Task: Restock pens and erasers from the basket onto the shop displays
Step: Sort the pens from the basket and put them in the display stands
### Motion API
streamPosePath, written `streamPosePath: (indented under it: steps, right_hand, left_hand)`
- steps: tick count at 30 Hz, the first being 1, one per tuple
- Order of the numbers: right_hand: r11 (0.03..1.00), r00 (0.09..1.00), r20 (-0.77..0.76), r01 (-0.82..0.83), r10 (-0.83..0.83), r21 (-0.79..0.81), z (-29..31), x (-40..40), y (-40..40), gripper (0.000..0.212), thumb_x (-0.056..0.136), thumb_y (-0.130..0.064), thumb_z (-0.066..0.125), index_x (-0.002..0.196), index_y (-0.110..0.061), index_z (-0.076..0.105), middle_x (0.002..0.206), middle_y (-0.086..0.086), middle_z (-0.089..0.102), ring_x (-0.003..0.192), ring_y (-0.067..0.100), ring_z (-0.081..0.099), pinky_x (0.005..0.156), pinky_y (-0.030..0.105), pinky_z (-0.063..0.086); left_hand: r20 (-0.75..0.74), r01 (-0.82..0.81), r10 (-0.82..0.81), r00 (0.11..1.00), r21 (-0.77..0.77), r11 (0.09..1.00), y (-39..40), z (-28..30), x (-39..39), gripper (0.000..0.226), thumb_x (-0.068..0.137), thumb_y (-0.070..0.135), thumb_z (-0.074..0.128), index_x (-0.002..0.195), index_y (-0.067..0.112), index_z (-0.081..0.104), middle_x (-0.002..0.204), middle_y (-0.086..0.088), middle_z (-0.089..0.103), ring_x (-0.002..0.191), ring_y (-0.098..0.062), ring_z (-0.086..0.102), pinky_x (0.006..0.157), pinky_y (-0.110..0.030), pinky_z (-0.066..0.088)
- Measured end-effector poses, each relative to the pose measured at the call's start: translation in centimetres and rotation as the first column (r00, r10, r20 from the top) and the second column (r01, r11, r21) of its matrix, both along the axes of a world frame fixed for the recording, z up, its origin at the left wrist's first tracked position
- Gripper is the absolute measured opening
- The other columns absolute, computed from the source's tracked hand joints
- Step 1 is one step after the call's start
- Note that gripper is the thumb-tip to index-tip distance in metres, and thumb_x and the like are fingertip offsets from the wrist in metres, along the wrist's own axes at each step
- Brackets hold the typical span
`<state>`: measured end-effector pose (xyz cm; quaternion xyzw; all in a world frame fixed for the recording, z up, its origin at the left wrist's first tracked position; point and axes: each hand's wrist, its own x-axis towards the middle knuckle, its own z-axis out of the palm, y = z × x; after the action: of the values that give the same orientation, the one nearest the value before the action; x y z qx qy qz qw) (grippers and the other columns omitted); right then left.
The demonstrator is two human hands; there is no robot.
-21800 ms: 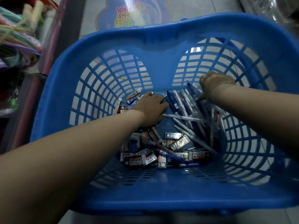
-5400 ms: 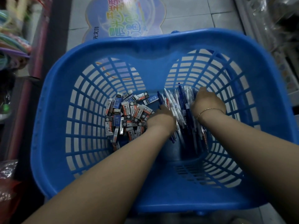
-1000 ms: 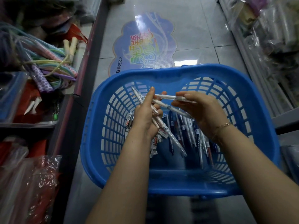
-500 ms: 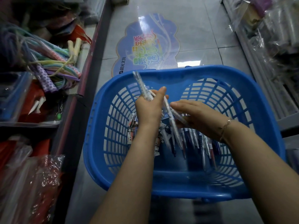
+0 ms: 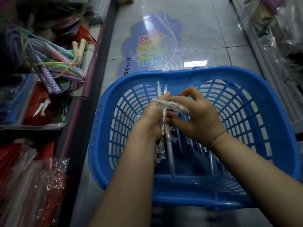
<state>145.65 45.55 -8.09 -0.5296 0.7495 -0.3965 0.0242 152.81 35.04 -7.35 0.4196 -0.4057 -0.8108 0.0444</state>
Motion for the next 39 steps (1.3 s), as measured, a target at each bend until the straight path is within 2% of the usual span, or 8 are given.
streamPosePath:
  steps: [13, 18, 21, 26, 30, 35, 37, 39]
  right_hand:
    - [0.988, 0.978, -0.209, 0.027, 0.006, 0.153, 0.9, -0.7, -0.3, 0.046, 0.087, -0.046, 0.044, 0.094, -0.004, 0.062, 0.087, 0.011, 0.062, 0.051, 0.034, 0.056, 0.044, 0.036, 0.045]
    - [0.968, 0.941, 0.248, 0.248, -0.231, -0.042, 0.9, -2.8, -1.4, 0.017, 0.087, -0.012, 0.054, 0.101, -0.004, 0.054, 0.063, -0.007, 0.047, 0.051, 0.018, 0.043, 0.05, 0.032, 0.035]
    - [0.957, 0.862, 0.463, 0.278, -0.208, -0.088, 1.0, -3.2, -1.3, 0.007, 0.088, -0.002, 0.051, 0.095, 0.0, 0.05, 0.076, 0.024, 0.056, 0.061, 0.033, 0.053, 0.054, 0.042, 0.047]
    - [0.953, 0.626, 0.779, 0.261, -0.048, -0.151, 0.4, -3.2, -0.6, 0.029, 0.096, -0.002, 0.039, 0.07, -0.006, 0.052, 0.075, 0.022, 0.066, 0.042, 0.024, 0.058, 0.038, 0.019, 0.043]
    - [0.962, 0.51, 0.849, 0.272, -0.139, -0.006, 0.3, -4.3, 0.4, 0.034, 0.093, -0.006, 0.043, 0.064, 0.001, 0.059, 0.072, 0.019, 0.069, 0.042, 0.024, 0.063, 0.032, 0.013, 0.035]
    - [0.881, 0.883, 0.391, 0.051, -0.259, 0.47, 0.2, -5.1, 0.6, 0.035, 0.096, -0.026, 0.041, 0.088, -0.008, 0.071, 0.083, 0.02, 0.068, 0.07, 0.035, 0.058, 0.066, 0.037, 0.049]
    - [0.885, 0.746, 0.622, -0.098, -0.237, 0.455, 0.2, -4.1, 0.2, 0.027, 0.095, -0.017, 0.042, 0.099, -0.002, 0.065, 0.078, 0.015, 0.069, 0.065, 0.027, 0.056, 0.059, 0.03, 0.046]
    - [0.919, 0.435, 0.868, -0.187, -0.24, 0.348, 0.0, -3.4, 0.0, 0.02, 0.09, -0.002, 0.041, 0.102, 0.004, 0.055, 0.06, 0.01, 0.064, 0.045, 0.021, 0.053, 0.044, 0.024, 0.044]
  left_hand:
    - [0.007, 0.118, -0.121, 0.993, 0.173, 0.978, 0.6, -0.3, -0.2, 0.04, 0.097, 0.031, 0.045, 0.064, 0.013, 0.059, 0.054, 0.001, 0.051, 0.039, -0.006, 0.044, 0.035, -0.014, 0.031]
    - [0.193, 0.195, -0.214, 0.958, 0.109, 0.975, 0.6, -1.5, -0.6, 0.046, 0.094, 0.044, 0.052, 0.096, -0.001, 0.058, 0.069, -0.006, 0.061, 0.036, 0.0, 0.031, 0.032, -0.009, 0.022]
    - [0.108, 0.241, -0.278, 0.955, 0.269, 0.933, 1.0, -1.8, -0.3, 0.048, 0.094, 0.042, 0.052, 0.107, -0.004, 0.054, 0.076, -0.013, 0.07, 0.033, 0.0, 0.036, 0.029, -0.008, 0.027]
    - [0.044, -0.174, 0.169, 0.985, 0.363, 0.915, 0.4, -2.9, 0.2, 0.022, 0.096, 0.017, 0.051, 0.104, -0.002, 0.058, 0.074, -0.008, 0.067, 0.038, -0.001, 0.049, 0.03, -0.006, 0.028]
    - [0.067, -0.336, 0.33, 0.942, 0.106, 0.936, -0.7, -3.4, 1.1, 0.022, 0.093, 0.017, 0.057, 0.1, -0.004, 0.063, 0.075, -0.004, 0.064, 0.043, 0.0, 0.05, 0.033, -0.007, 0.031]
    - [0.051, 0.0, 0.023, 0.998, -0.399, 0.917, -1.0, -2.5, 0.7, 0.011, 0.089, 0.022, 0.064, 0.094, 0.013, 0.069, 0.071, 0.007, 0.071, 0.054, 0.003, 0.053, 0.044, -0.012, 0.038]
    - [0.058, 0.1, -0.082, 0.995, -0.525, 0.845, -0.6, -2.0, 0.0, 0.01, 0.087, 0.023, 0.066, 0.095, 0.018, 0.07, 0.069, 0.01, 0.069, 0.054, 0.0, 0.051, 0.05, -0.016, 0.041]
    - [0.046, 0.114, -0.108, 0.993, -0.586, 0.802, -0.2, -1.9, -0.6, 0.021, 0.089, 0.024, 0.064, 0.108, 0.016, 0.068, 0.063, 0.004, 0.064, 0.052, -0.013, 0.048, 0.056, -0.021, 0.046]
